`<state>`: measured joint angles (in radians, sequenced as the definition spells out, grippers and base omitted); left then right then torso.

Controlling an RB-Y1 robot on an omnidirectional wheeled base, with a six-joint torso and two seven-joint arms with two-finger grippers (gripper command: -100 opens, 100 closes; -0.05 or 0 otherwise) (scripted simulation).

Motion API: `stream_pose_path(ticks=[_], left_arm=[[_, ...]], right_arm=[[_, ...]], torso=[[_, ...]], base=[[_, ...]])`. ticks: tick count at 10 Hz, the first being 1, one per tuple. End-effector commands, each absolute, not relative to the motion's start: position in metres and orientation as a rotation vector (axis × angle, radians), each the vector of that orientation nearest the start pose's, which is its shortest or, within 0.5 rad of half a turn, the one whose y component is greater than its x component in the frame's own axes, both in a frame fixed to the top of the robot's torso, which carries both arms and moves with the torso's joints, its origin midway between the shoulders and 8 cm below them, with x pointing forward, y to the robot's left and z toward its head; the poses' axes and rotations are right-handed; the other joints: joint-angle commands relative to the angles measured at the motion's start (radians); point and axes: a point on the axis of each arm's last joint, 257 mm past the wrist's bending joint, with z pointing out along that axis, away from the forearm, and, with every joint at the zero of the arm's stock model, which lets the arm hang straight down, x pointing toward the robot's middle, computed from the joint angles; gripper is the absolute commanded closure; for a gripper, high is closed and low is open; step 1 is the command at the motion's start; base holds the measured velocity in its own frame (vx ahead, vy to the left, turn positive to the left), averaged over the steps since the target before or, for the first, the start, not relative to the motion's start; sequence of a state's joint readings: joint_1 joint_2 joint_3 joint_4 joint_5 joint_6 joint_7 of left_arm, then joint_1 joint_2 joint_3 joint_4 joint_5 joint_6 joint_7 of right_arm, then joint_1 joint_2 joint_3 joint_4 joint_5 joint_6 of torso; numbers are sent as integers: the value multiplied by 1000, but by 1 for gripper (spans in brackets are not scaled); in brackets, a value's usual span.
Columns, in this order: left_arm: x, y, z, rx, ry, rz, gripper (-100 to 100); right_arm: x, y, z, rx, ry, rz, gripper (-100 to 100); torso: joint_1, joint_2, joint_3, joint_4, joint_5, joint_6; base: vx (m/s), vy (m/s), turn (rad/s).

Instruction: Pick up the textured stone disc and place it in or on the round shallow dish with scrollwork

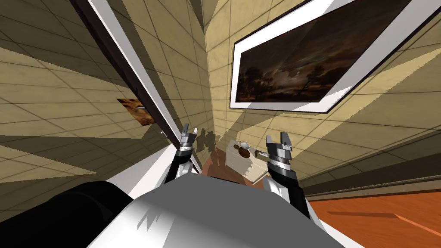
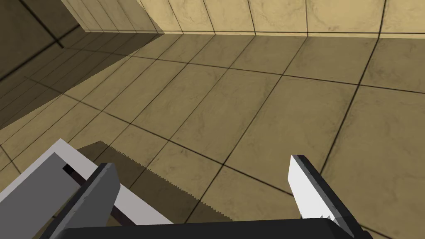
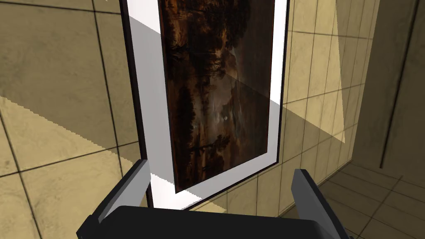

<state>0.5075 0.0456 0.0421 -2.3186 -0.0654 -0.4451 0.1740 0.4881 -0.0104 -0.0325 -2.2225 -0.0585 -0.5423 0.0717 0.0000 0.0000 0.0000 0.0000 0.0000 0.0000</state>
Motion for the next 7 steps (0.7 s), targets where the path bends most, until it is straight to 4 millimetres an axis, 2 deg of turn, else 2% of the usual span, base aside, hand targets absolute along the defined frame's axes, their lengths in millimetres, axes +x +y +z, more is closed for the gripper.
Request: stream_pose_path(ticks=[1, 4, 7], left_arm=[[345, 282, 29, -669, 657, -1371, 0], [345, 282, 29, -669, 657, -1371, 0], [345, 282, 29, -669, 657, -1371, 0]], right_arm=[[346, -295, 8, 637, 641, 1225, -100], [347, -293, -6, 576, 755, 1162, -100], [347, -295, -31, 514, 895, 1070, -100]], torso=[[0, 0, 0, 0, 0, 0], [-1, -1, 0, 0, 0, 0], [-2, -2, -1, 0, -1, 0]], base=[[6, -3, 68], [17, -16, 121], [27, -27, 190]])
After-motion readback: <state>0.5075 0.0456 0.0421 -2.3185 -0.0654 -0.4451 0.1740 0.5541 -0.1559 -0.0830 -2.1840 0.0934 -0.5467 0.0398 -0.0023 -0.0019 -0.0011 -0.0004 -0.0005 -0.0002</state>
